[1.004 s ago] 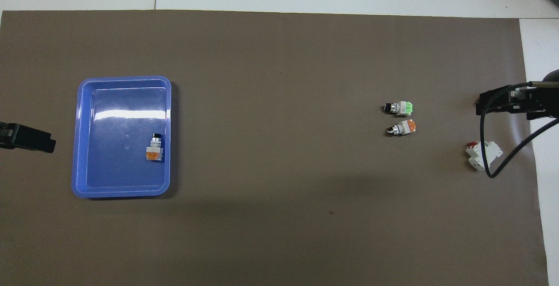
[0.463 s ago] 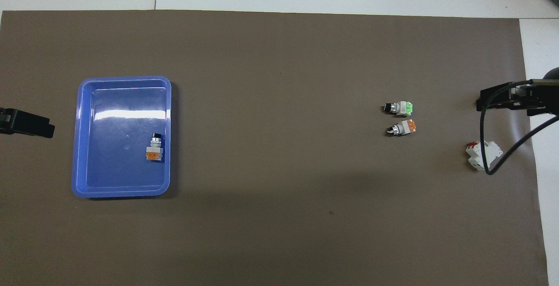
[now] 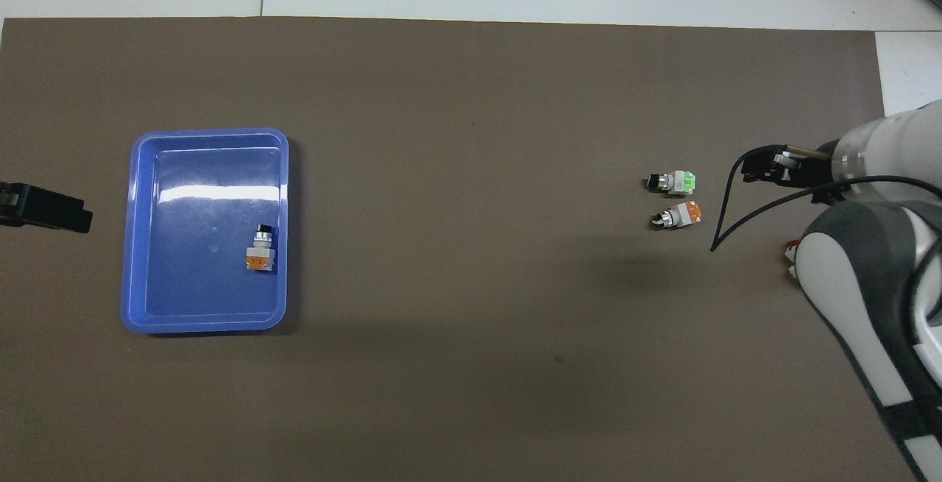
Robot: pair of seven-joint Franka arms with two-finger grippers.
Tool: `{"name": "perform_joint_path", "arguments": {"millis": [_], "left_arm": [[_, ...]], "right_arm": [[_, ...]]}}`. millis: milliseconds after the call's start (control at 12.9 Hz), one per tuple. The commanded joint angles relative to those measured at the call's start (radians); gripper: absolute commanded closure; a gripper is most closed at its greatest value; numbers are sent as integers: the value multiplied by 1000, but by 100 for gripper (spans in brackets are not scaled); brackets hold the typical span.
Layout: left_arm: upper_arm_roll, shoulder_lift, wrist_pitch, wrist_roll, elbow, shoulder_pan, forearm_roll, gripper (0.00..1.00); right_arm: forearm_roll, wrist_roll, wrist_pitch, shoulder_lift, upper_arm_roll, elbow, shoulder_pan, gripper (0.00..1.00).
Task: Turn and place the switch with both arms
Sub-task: 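Reach the right gripper to the orange-topped switch and grasp it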
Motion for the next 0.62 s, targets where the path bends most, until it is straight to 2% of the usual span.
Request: {"name": "perform_joint_path", "arguments": {"millis": [0,154,541], "left_arm": [[-3,-20,-8,-9,-23,7,-7,0],[-3,-20,-8,-9,-23,7,-7,0],[-3,-20,-8,-9,-23,7,-7,0]], "right_arm": [[-23,342,83,68,6,-45,34,0],[-21,472,167,71,6,-143,53,0],[-5,484,253,80,4,-222,24,0]]}}
